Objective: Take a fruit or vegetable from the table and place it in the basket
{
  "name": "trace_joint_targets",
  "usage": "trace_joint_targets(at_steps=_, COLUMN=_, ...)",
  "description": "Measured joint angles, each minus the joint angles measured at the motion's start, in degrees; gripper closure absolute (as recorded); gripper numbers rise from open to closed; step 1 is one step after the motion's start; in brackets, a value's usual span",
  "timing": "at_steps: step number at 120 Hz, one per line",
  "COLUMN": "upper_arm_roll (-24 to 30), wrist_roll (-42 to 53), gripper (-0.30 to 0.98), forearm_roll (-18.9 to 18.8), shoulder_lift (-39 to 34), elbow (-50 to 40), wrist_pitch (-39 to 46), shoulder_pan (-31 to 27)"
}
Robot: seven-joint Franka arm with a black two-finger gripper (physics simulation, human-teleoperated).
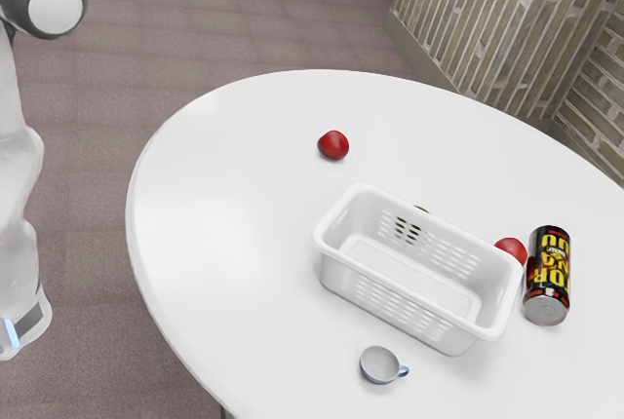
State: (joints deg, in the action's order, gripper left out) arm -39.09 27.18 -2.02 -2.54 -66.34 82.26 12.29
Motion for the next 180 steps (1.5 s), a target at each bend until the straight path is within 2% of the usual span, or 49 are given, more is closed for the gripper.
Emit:
trace_joint_targets(at_steps=16, upper_arm_roll=1.25, wrist_roll=2.23, gripper=0.02, forearm_roll=-1.07, shoulder_lift=0.60, elbow=-0.34, wrist_pitch=-4.30, shoulder_pan=-1.87)
trace_joint_targets(at_steps=38, upper_arm_roll=0.99, wrist_roll=3.81, gripper=0.02, forearm_roll=-0.31, shoulder_lift=0.60, elbow=-1.25, wrist_pitch=-13.29, shoulder_pan=-1.47)
trace_joint_targets(at_steps=46, upper_arm_roll=2.64, wrist_roll=3.67, gripper=0.02, forearm_roll=-0.12, shoulder_lift=1.75, elbow=-1.22, wrist_pitch=-14.64, shoulder_pan=-3.79)
trace_joint_targets(at_steps=58, upper_arm_roll=6.78, wrist_roll=3.42, gripper=0.02, forearm_roll=0.01, shoulder_lift=-5.65, elbow=-13.64, wrist_pitch=-10.37, shoulder_pan=-2.57)
trace_joint_targets(at_steps=64, upper_arm_roll=14.20, wrist_roll=3.07, gripper=0.02, forearm_roll=0.27, shoulder_lift=-7.95, elbow=-18.36, wrist_pitch=-7.48, shoulder_pan=-8.57)
trace_joint_targets(at_steps=74, upper_arm_roll=30.65, wrist_roll=2.55, gripper=0.02, forearm_roll=2.19, shoulder_lift=-14.32, elbow=-28.06, wrist_pitch=-1.41, shoulder_pan=-24.42)
trace_joint_targets(at_steps=87, upper_arm_roll=56.12, wrist_roll=1.96, gripper=0.02, forearm_roll=7.98, shoulder_lift=-23.13, elbow=-36.51, wrist_pitch=5.23, shoulder_pan=-51.11)
trace_joint_targets(at_steps=93, upper_arm_roll=63.66, wrist_roll=1.33, gripper=0.02, forearm_roll=9.29, shoulder_lift=-23.48, elbow=-35.86, wrist_pitch=6.44, shoulder_pan=-56.78)
trace_joint_targets(at_steps=99, upper_arm_roll=66.91, wrist_roll=0.56, gripper=0.02, forearm_roll=9.40, shoulder_lift=-22.80, elbow=-34.64, wrist_pitch=6.93, shoulder_pan=-58.64)
trace_joint_targets(at_steps=104, upper_arm_roll=66.47, wrist_roll=-0.04, gripper=0.02, forearm_roll=9.20, shoulder_lift=-21.71, elbow=-34.83, wrist_pitch=7.98, shoulder_pan=-56.78)
trace_joint_targets(at_steps=111, upper_arm_roll=58.25, wrist_roll=-0.80, gripper=0.02, forearm_roll=7.91, shoulder_lift=-18.07, elbow=-35.79, wrist_pitch=10.88, shoulder_pan=-46.77)
trace_joint_targets(at_steps=120, upper_arm_roll=54.10, wrist_roll=-1.67, gripper=0.02, forearm_roll=6.69, shoulder_lift=-15.85, elbow=-36.67, wrist_pitch=13.76, shoulder_pan=-41.95)
trace_joint_targets(at_steps=144, upper_arm_roll=52.67, wrist_roll=-4.04, gripper=0.02, forearm_roll=4.63, shoulder_lift=-14.18, elbow=-38.39, wrist_pitch=16.57, shoulder_pan=-39.72)
trace_joint_targets(at_steps=157, upper_arm_roll=52.71, wrist_roll=-5.30, gripper=0.02, forearm_roll=4.63, shoulder_lift=-13.17, elbow=-42.94, wrist_pitch=20.38, shoulder_pan=-39.50)
trace_joint_targets(at_steps=180, upper_arm_roll=52.72, wrist_roll=-6.96, gripper=0.02, forearm_roll=5.16, shoulder_lift=-7.61, elbow=-44.72, wrist_pitch=26.97, shoulder_pan=-38.83)
